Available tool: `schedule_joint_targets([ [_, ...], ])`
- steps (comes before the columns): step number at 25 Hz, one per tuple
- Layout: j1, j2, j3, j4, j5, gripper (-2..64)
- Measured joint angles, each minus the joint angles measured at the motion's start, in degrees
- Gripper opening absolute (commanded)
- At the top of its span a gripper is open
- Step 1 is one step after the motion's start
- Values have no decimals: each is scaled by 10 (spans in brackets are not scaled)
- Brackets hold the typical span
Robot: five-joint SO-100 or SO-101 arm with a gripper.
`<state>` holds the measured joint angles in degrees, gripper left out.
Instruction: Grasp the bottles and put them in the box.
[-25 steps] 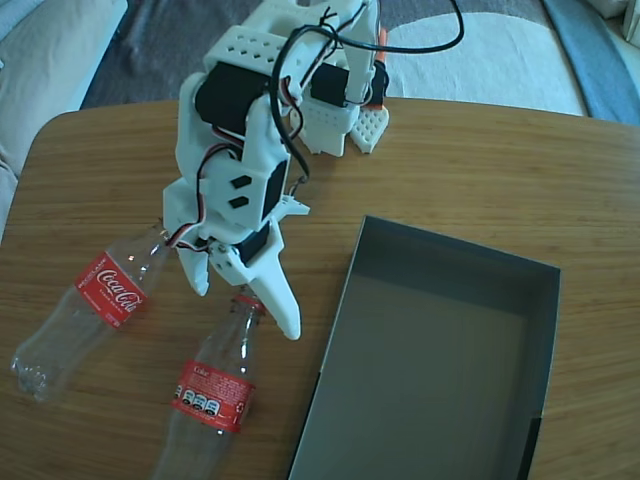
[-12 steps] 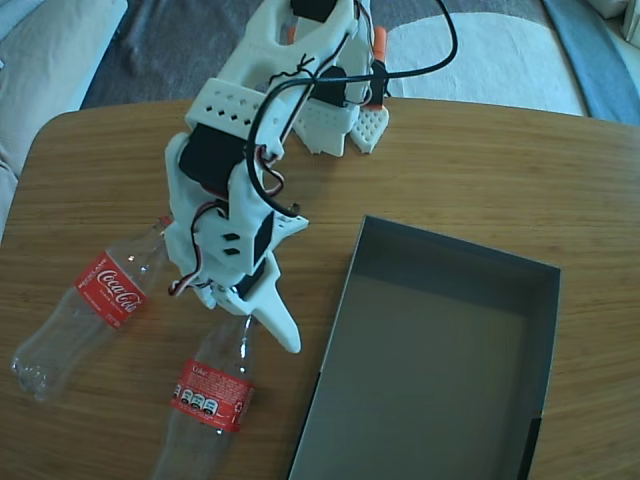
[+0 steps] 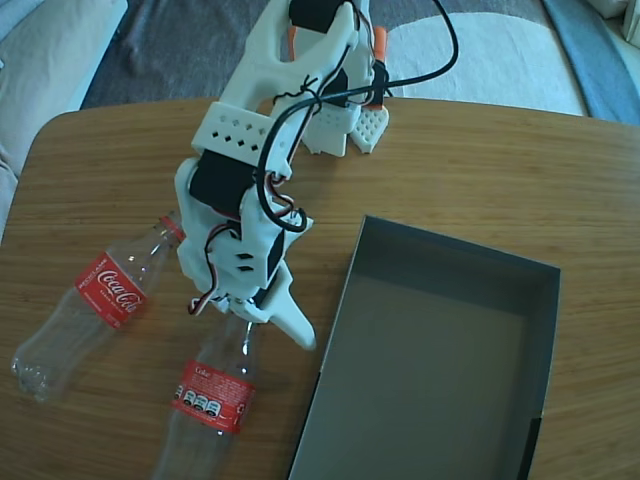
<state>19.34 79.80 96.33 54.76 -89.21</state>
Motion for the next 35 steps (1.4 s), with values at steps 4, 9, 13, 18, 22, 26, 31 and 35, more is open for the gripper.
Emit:
schedule_joint_targets([
  [4,-1,-7,0,-3,0,560],
  [9,11,-7,0,-3,0,560],
  [13,22,-7,0,-3,0,560],
  [18,33,-7,0,-3,0,520],
  [22,33,-10,0,-3,0,517],
  [26,43,-46,0,-4,0,517],
  [31,47,-54,0,-39,-1,517],
  [35,43,-54,0,-44,-1,516],
])
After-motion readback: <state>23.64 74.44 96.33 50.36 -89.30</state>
